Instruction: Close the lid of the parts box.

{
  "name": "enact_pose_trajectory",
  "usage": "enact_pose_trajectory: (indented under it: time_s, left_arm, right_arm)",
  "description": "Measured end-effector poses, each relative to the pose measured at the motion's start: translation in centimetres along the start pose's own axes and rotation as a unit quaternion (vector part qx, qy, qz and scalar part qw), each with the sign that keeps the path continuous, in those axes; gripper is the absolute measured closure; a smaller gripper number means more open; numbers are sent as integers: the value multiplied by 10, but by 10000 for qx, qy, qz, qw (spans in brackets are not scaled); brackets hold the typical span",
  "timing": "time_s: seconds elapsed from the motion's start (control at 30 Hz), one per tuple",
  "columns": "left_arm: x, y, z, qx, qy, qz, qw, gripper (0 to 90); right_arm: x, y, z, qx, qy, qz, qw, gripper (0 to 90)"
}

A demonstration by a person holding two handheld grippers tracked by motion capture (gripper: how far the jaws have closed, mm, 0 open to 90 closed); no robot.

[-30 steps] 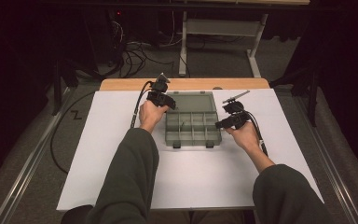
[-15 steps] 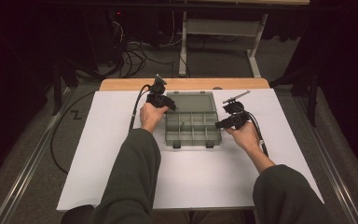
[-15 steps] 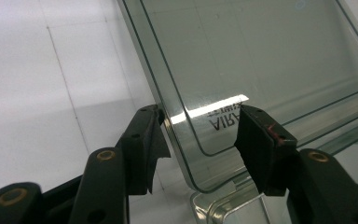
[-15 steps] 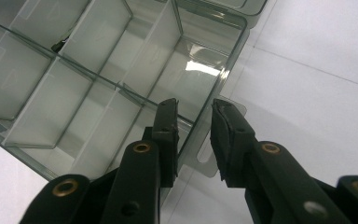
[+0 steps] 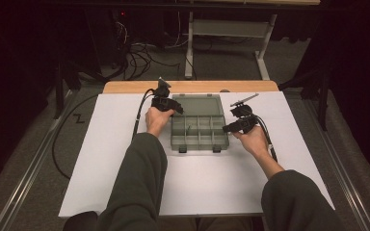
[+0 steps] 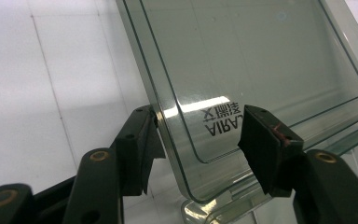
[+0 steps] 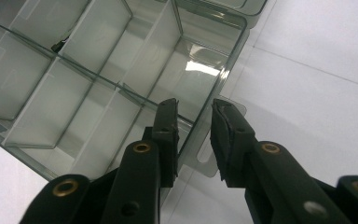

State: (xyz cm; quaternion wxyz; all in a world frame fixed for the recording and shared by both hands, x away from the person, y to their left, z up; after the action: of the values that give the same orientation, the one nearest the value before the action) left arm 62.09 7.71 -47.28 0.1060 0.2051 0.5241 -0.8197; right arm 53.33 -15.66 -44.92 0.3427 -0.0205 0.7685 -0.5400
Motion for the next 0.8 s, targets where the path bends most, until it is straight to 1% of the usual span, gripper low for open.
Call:
enact_pose_trajectory:
  time_s: [0.23, 0.33, 0.4, 0.43, 0.47, 0.57, 0.8]
  left_arm:
    - [-2, -7, 1, -104, 135, 101, 9998, 516]
    - [-3, -10, 3, -106, 155, 166, 9997, 522]
    - [-4, -13, 4, -124, 197, 206, 9995, 526]
    - [-5, -14, 3, -141, 255, 257, 9992, 531]
    - [-5, -16, 5, -127, 241, 249, 9993, 531]
    - [-6, -21, 7, -154, 299, 328, 9989, 544]
    - [-7, -32, 11, -281, 574, 424, 9971, 572]
  right_arm:
    - [0, 0, 0, -6, 35, -14, 10000, 741]
    - [0, 0, 0, 2, 34, -15, 10000, 741]
    - [0, 0, 0, 10, 40, -24, 10000, 742]
    - [0, 0, 0, 3, 55, -25, 10000, 742]
    - [0, 0, 0, 3, 55, -25, 10000, 742]
    - [0, 0, 0, -1, 67, -20, 10000, 742]
    - [0, 0, 0, 6, 73, -25, 10000, 742]
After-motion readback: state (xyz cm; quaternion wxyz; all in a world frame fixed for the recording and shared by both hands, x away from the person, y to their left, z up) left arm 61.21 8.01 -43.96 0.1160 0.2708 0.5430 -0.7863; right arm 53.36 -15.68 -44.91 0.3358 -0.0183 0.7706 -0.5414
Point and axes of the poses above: each handheld gripper's, and its own axes: y roughly forward along the jaws, x roughly out of its underside, z roughly to its right, the point moved 8 cm from there along y, roughly forward along the jaws, and after that the axes turned 4 degrees about -x, right-handed, at the moved point
